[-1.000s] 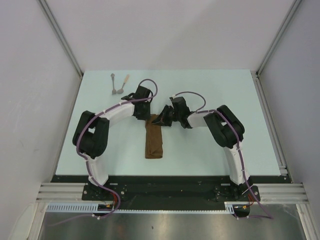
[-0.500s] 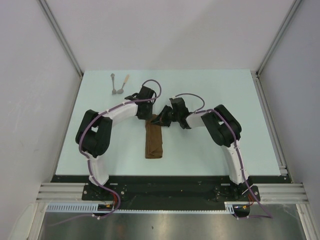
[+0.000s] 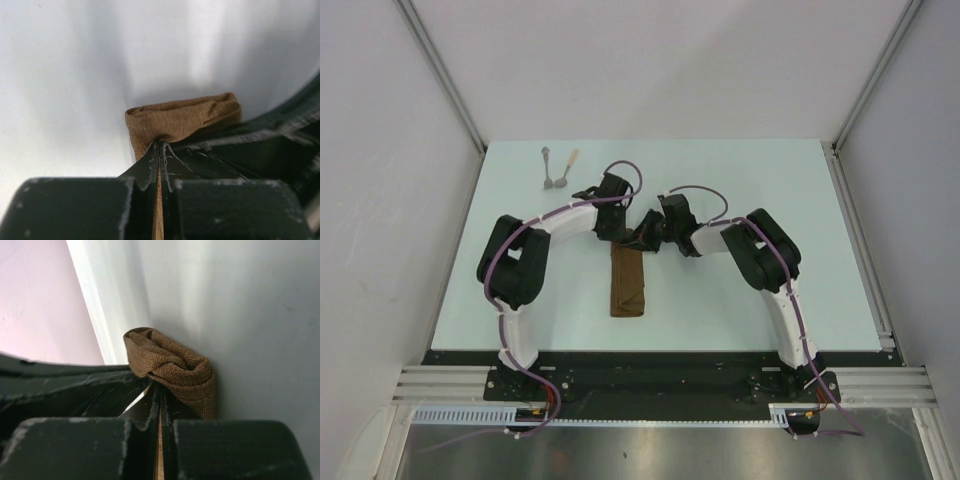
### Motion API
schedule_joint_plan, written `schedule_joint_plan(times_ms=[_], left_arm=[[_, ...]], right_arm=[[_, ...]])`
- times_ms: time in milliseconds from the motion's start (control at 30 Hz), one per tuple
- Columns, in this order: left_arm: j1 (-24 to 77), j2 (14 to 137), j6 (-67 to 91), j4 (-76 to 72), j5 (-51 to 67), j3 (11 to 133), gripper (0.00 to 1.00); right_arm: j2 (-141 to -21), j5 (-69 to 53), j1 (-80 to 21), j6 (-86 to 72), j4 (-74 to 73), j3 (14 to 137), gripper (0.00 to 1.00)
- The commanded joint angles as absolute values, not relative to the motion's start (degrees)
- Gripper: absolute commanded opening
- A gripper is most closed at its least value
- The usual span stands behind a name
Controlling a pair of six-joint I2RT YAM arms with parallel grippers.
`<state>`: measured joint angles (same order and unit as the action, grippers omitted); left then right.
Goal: Fold the napkin into a case and place the utensils inside
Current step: Stuff the top corner of the smaller-rectangle-folded napkin at the center of the board, then pick up the smaller rectangle-folded napkin from the center of the board.
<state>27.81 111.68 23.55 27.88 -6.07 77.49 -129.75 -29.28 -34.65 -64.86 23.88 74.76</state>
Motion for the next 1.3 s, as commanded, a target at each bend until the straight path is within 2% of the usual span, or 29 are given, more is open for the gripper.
schedule_joint_plan(times_ms=[0, 167, 267, 300, 367, 400, 433, 500, 567, 600, 700, 800, 933, 1267], left_arm=[[27.2, 113.7, 25.8, 29.3, -3.5, 79.7, 0.06], [26.5, 113.1, 26.4, 30.2, 1.1, 81.2, 0.13], [26.2, 109.0, 28.2, 30.5, 4.5, 80.6, 0.29], [26.0, 107.2, 28.6, 30.5, 4.7, 79.5, 0.35], [25.1, 100.9, 29.8, 30.7, 4.2, 76.5, 0.39], [24.5, 98.6, 30.3, 30.8, 4.0, 75.2, 0.48], [23.3, 96.4, 31.2, 30.8, 3.7, 73.8, 0.54], [21.5, 89.1, 32.8, 32.1, 1.1, 69.6, 0.62], [18.2, 84.1, 34.0, 33.7, 0.2, 65.5, 0.64], [17.1, 79.2, 35.1, 34.1, -2.5, 64.1, 0.65], [14.6, 70.6, 36.2, 34.4, -6.1, 59.4, 0.71], [14.6, 66.0, 36.4, 33.8, -4.9, 57.1, 0.72], [14.6, 63.7, 35.8, 34.1, -2.8, 56.6, 0.73], [14.6, 64.9, 33.8, 33.5, 2.2, 54.3, 0.73]], right_arm=[[-124.5, -28.8, -34.5, -56.7, 20.1, 74.4, 0.0], [-118.5, -29.1, -34.7, -46.4, 9.1, 77.9, 0.04], [-114.6, -27.5, -34.9, -41.1, 1.1, 80.2, 0.08], [-113.7, -26.8, -35.2, -38.5, -4.3, 80.7, 0.11], [-111.5, -24.6, -35.9, -36.4, -8.9, 82.0, 0.22], [-111.3, -24.1, -36.6, -34.7, -12.9, 82.3, 0.26], [-110.8, -23.0, -36.9, -34.0, -14.9, 83.0, 0.34], [-110.2, -21.3, -38.5, -33.1, -20.4, 83.9, 0.42], [-109.6, -19.5, -39.9, -33.0, -22.6, 84.1, 0.48], [-109.1, -17.1, -41.6, -32.9, -24.3, 84.2, 0.56], [-110.9, -12.4, -44.4, -32.9, -29.5, 87.5, 0.68], [-114.9, -7.3, -47.6, -33.1, -35.5, 93.3, 0.72], [-120.2, -1.6, -51.9, -33.9, -42.6, 101.2, 0.76], [-128.2, 12.5, -58.4, -37.6, -52.7, 112.1, 0.74]])
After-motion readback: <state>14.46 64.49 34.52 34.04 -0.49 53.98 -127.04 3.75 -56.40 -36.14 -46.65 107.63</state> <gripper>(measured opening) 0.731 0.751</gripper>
